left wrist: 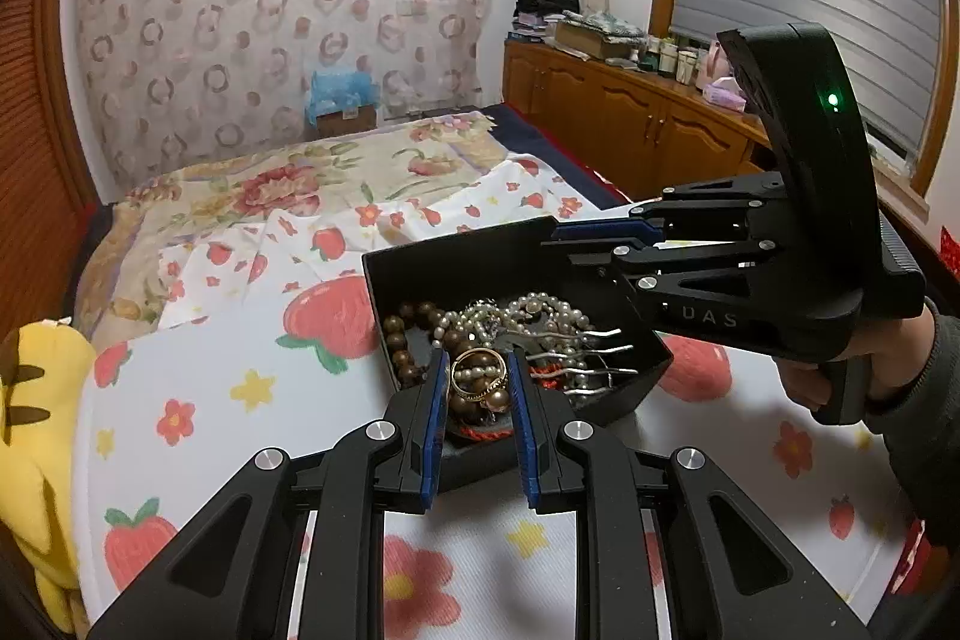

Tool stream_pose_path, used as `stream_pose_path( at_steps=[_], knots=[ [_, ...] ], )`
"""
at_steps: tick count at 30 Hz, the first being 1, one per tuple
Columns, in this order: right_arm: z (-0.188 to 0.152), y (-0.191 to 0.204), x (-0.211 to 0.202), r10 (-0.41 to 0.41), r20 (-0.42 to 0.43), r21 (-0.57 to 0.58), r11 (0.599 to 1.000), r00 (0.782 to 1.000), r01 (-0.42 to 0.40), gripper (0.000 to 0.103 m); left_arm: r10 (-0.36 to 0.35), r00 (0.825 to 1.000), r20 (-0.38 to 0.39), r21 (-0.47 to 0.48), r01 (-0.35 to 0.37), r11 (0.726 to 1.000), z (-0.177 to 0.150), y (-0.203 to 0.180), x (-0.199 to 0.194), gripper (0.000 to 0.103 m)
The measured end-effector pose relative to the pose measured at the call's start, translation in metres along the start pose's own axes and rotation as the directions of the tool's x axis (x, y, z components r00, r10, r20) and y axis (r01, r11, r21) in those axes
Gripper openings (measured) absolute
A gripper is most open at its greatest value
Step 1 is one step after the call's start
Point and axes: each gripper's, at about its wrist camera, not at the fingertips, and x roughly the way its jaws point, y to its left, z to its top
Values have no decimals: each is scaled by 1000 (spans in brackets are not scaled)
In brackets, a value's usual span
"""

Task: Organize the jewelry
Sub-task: 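Carry the ring into the box with the left tool while the right tool lowers the earring in, then open both tools inside the box and withdraw them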

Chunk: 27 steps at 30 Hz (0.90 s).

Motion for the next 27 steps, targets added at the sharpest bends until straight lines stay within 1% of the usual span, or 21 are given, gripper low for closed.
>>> stream_pose_path(
  at_steps=[2, 4, 5, 6, 10, 12, 20, 25, 27],
  knots=[
    [1, -2, 1, -1, 0, 5, 1000, 1000, 1, 18, 3, 1000, 0, 3, -3, 1000, 5, 4, 2, 18],
    [2, -3, 1, -1, 2, 5, 1000, 1000, 1, 21, 4, 1000, 0, 4, -4, 1000, 10, 6, 4, 18],
    [3, -3, 1, -2, 3, 5, 1000, 1000, 2, 24, 5, 1000, 0, 4, -5, 1000, 11, 7, 5, 18],
    [3, -3, 1, -4, 4, 5, 1000, 1000, 4, 25, 6, 1000, 0, 4, -6, 1000, 11, 7, 5, 18],
    [1, -5, -1, -6, 10, 9, 1000, 1000, 6, 25, 6, 1000, -1, 3, -6, 1000, 9, 6, 4, 18],
    [-1, -9, -4, -6, 17, 22, 1000, 1000, 5, 25, 10, 1000, -3, 0, -10, 1000, 15, 9, 8, 18],
    [-22, -19, -20, -29, 25, 67, 997, 999, 27, 25, 29, 999, -24, -5, -30, 1000, 35, 16, 33, 19],
    [-30, -26, -30, -43, 29, 85, 996, 999, 41, 25, 29, 999, -34, -4, -29, 1000, 40, 12, 46, 19],
    [-33, -27, -33, -49, 30, 91, 995, 998, 46, 25, 27, 999, -34, -5, -27, 1000, 39, 12, 46, 19]
  ],
)
